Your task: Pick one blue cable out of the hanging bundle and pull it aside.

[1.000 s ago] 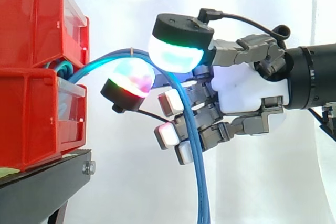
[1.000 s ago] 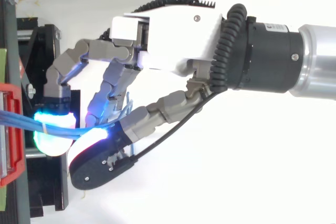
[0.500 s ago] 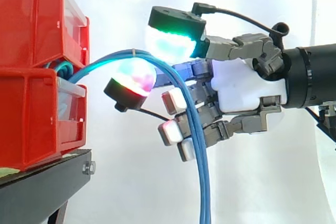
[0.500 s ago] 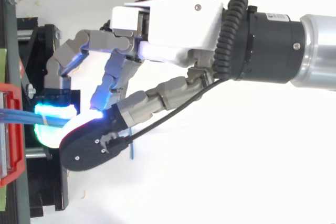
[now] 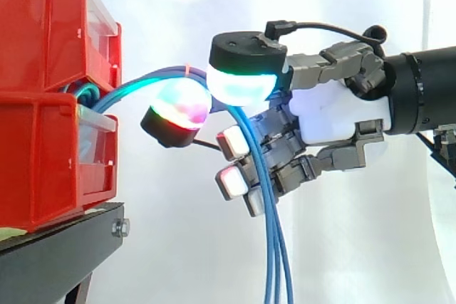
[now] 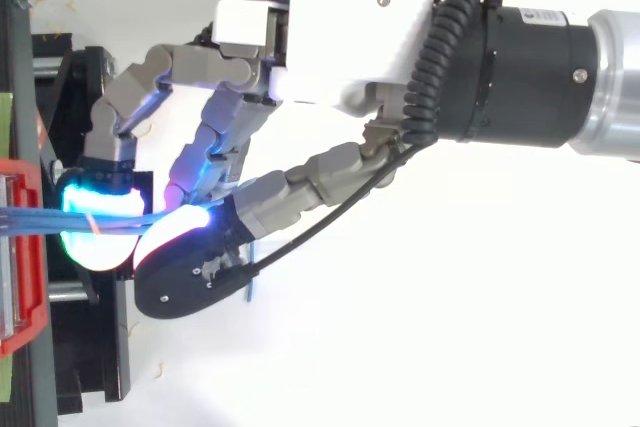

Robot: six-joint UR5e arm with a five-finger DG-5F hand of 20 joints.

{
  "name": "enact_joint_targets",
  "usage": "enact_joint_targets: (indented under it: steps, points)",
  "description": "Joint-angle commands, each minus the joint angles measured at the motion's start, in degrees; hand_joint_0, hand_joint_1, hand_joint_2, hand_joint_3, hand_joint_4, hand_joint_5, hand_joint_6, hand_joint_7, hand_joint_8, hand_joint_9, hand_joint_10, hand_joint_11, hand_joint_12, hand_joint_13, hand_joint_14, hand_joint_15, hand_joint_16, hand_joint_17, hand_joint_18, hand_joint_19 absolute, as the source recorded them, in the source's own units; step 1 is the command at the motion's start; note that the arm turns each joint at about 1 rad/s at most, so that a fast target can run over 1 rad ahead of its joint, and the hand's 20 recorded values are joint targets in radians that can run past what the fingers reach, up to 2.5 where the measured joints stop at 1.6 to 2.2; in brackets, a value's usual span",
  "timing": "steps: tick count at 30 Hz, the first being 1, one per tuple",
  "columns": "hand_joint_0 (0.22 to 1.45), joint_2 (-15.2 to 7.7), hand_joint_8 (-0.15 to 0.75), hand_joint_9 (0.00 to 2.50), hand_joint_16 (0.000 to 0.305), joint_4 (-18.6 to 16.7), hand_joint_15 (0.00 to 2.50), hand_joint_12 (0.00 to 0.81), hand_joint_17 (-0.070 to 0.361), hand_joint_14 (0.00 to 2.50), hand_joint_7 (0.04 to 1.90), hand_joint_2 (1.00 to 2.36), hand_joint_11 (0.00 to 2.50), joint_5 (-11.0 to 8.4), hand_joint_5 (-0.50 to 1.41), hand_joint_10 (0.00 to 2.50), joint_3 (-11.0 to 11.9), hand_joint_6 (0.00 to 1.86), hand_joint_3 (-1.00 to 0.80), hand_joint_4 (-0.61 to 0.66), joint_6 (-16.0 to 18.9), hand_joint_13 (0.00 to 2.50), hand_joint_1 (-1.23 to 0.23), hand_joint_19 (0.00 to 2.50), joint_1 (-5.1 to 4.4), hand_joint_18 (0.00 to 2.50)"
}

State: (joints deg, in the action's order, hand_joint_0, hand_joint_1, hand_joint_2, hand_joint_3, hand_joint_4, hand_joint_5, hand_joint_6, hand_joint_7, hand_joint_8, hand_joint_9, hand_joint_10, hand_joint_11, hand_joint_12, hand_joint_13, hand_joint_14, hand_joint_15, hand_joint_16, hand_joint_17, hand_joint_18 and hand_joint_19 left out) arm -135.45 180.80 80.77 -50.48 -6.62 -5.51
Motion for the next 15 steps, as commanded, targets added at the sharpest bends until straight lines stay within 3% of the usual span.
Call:
enact_joint_targets:
  steps: [1,3,5,6,11,15]
  points:
    - [0.75,0.01,0.225,1.06,0.046,2.37,0.56,0.333,0.103,0.02,0.71,1.01,0.61,0.00,-0.10,0.02,1.09,0.94,-0.34,-0.25,-0.76,0.88,-0.94,0.67,0.07,0.75]
    - [0.76,0.01,0.220,1.07,0.045,3.16,0.56,0.331,0.102,0.02,0.72,1.01,0.60,-0.09,-0.09,0.03,1.26,0.95,-0.42,-0.24,-1.03,0.89,-0.93,0.66,0.07,0.76]
    - [0.71,0.10,0.225,1.10,0.045,3.95,0.56,0.330,0.101,0.02,0.71,1.00,0.58,-0.09,-0.08,0.02,1.53,0.94,-0.50,-0.16,-1.03,0.90,-0.94,0.67,0.07,0.77]
    - [0.65,0.10,0.225,1.12,0.045,4.12,0.56,0.330,0.101,0.02,0.71,1.00,0.57,-0.09,-0.07,0.03,1.53,0.92,-0.50,-0.06,-1.03,0.91,-0.93,0.68,0.07,0.77]
    - [0.48,0.01,0.266,1.19,0.052,4.92,0.55,0.368,0.117,0.02,0.73,1.00,0.54,-0.09,-0.06,0.02,1.79,0.88,-0.50,0.01,-1.03,0.97,-0.79,0.68,0.07,0.84]
    - [0.49,0.10,0.263,1.19,0.052,5.18,0.55,0.364,0.117,0.02,0.74,1.00,0.54,-0.09,-0.06,0.02,1.88,0.86,-0.50,0.02,-1.03,0.97,-0.68,0.69,0.07,0.84]
